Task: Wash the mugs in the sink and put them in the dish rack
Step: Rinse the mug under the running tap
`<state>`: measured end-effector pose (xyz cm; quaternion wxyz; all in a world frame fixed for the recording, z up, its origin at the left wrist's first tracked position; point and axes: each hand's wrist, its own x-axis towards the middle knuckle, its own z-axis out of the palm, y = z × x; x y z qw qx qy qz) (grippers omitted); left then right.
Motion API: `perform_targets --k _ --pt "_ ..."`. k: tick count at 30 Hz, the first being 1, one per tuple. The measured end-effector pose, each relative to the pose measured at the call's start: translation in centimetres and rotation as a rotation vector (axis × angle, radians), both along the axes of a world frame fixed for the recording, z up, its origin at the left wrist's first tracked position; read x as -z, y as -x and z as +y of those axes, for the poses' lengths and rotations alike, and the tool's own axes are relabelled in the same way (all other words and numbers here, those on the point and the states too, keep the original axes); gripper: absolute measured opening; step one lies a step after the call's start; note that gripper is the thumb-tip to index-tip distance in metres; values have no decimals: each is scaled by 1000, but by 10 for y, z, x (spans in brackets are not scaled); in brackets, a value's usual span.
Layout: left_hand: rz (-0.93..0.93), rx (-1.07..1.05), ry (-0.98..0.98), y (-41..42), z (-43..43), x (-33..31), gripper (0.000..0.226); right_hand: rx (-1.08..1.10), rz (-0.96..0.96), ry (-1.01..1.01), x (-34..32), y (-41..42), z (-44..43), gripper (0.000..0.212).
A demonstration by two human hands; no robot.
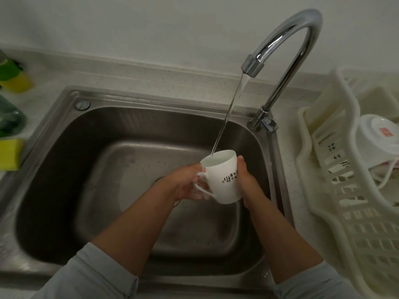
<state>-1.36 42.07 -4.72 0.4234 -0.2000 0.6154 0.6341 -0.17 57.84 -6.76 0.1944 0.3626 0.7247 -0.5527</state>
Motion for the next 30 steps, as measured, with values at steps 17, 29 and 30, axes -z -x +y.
perform_targets --k 17,29,30 --pt "250 192 659 17 -23 -15 31 -34 -157 298 8 9 -36 48" --pt "683 358 1070 21 -27 -25 43 138 5 846 2 27 -46 31" --pt "728 347 1067 20 -27 -26 42 157 34 879 2 28 -45 32"
